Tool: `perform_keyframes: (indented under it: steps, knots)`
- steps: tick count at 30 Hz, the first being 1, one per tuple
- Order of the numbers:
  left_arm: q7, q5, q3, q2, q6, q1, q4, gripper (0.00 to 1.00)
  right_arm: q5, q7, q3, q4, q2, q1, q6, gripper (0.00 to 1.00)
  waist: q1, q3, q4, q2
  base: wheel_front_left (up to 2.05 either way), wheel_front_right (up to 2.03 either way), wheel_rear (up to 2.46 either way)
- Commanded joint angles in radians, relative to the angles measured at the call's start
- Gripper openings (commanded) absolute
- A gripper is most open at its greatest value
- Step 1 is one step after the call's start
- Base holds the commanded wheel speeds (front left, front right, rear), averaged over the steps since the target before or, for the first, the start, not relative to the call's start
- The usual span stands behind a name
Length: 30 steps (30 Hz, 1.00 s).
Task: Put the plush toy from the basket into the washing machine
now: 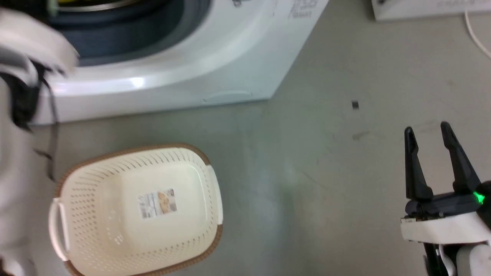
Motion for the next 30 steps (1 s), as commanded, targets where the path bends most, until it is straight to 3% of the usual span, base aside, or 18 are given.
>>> perform_keyframes:
  steps: [1, 7, 14, 24, 29, 30]
  knots:
    - [0.005, 0.001, -0.008, 0.026, -0.005, -0.070, 0.027, 0.00, 0.012, -0.005, 0.005, -0.006, 0.000, -0.021, -0.001, 1.00, -0.0001, 0.100, -0.049, 0.0000, 0.00, 0.00, 0.00]
    - [0.055, 0.030, -0.067, 0.090, -0.012, -0.296, 0.185, 0.00, 0.029, -0.005, 0.012, -0.013, 0.000, -0.060, -0.001, 1.00, -0.0001, 0.194, -0.067, 0.0000, 0.00, 0.00, 0.00]
    - [0.139, 0.061, -0.134, 0.142, -0.015, -0.450, 0.359, 0.00, 0.047, -0.005, 0.020, -0.018, 0.000, -0.087, -0.001, 1.00, -0.0001, 0.254, -0.083, 0.0000, 0.00, 0.00, 0.00]
    - [0.322, -0.015, -0.231, 0.139, -0.016, -0.563, 0.518, 0.00, 0.052, -0.005, 0.021, -0.018, 0.000, -0.105, -0.001, 1.00, -0.0001, 0.302, -0.075, 0.0000, 0.00, 0.00, 0.00]
    - [0.329, -0.056, -0.283, 0.155, -0.016, -0.581, 0.545, 0.00, 0.051, -0.005, 0.018, -0.018, 0.000, -0.119, -0.001, 1.00, -0.0001, 0.305, -0.070, 0.0000, 0.00, 0.00, 0.00]
    - [0.320, -0.061, -0.294, 0.158, -0.016, -0.581, 0.548, 0.47, 0.049, -0.005, 0.017, -0.018, 0.000, -0.120, -0.001, 1.00, -0.0001, 0.302, -0.068, 0.0000, 0.00, 0.00, 0.00]
